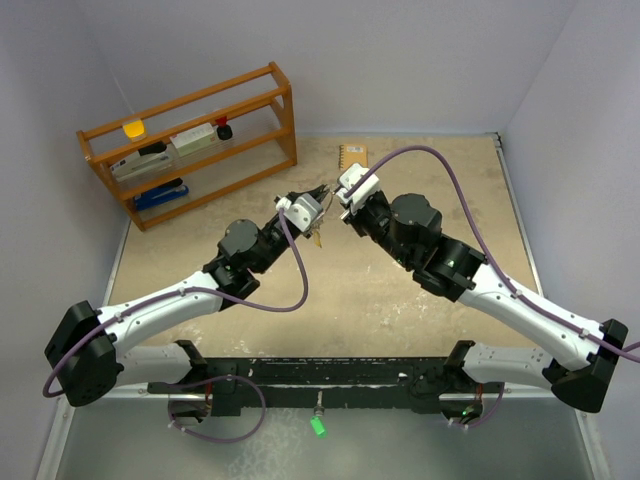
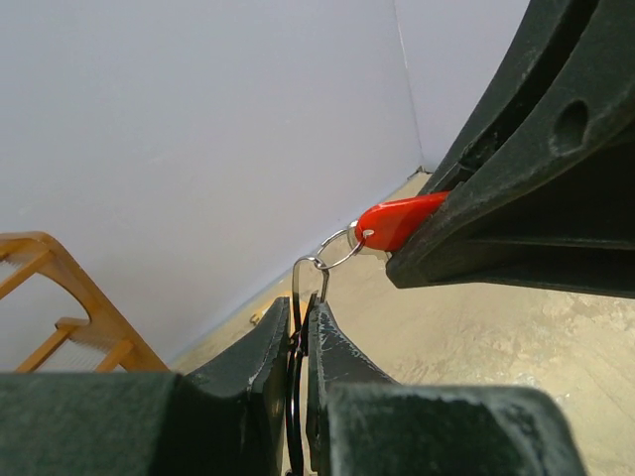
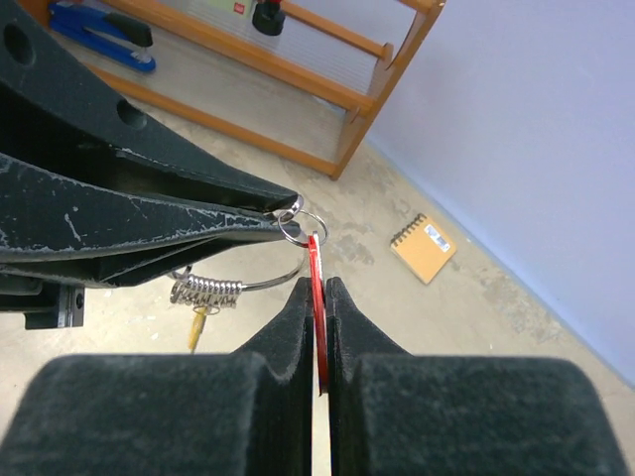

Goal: Remove the keys from the keyring

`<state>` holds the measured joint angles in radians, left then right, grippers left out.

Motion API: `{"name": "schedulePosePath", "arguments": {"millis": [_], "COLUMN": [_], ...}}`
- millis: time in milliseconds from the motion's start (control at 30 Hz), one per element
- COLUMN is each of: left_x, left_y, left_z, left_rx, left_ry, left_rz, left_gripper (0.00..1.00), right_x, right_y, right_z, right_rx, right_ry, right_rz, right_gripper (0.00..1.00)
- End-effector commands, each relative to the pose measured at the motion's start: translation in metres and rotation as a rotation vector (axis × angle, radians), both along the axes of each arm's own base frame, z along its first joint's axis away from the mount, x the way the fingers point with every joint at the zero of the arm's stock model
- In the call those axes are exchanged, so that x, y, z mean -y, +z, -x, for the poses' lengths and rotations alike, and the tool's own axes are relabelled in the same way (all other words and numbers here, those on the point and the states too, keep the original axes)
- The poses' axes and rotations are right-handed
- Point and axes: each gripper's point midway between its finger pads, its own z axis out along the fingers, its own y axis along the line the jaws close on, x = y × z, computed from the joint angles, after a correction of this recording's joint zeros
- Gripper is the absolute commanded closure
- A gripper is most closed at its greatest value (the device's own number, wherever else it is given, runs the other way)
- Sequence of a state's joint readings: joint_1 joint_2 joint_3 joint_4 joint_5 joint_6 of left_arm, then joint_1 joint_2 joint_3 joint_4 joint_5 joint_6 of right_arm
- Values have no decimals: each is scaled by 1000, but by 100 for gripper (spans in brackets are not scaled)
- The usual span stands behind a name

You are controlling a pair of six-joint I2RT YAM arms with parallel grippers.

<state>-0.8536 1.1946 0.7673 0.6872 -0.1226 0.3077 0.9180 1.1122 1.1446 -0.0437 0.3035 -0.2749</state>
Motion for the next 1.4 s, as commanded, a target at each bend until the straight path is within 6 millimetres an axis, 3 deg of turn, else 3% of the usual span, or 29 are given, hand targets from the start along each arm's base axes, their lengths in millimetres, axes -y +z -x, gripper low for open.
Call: {"name": "schedulePosePath", "arguments": {"millis": [0, 100, 200, 633, 1000, 1367], "left_x": [-50, -50, -52, -48, -49, -56], "left_y": [38, 38, 39, 49, 54, 60], "left_z": [-21, -20, -21, -23, -19, -14], "left_rx": [43, 43, 47, 68, 85, 111], "left_ry": [212, 210, 219, 210, 204, 209], "left_rz": [118, 123, 132, 141, 139, 139], "left_gripper": [100, 100, 100, 100, 100, 100], "right_x": [44, 41, 34, -1, -22, -39], "right_y": [63, 72, 66, 22, -32, -46], "right_z": [-10, -13, -12, 14, 8, 5], "right_rx": [179, 194, 163, -20, -133, -202], "right_ry": [-188, -182, -150, 72, 101, 132], "right_rz": [-106, -101, -80, -70, 5, 35], "right_gripper": [100, 100, 100, 100, 100, 100]}}
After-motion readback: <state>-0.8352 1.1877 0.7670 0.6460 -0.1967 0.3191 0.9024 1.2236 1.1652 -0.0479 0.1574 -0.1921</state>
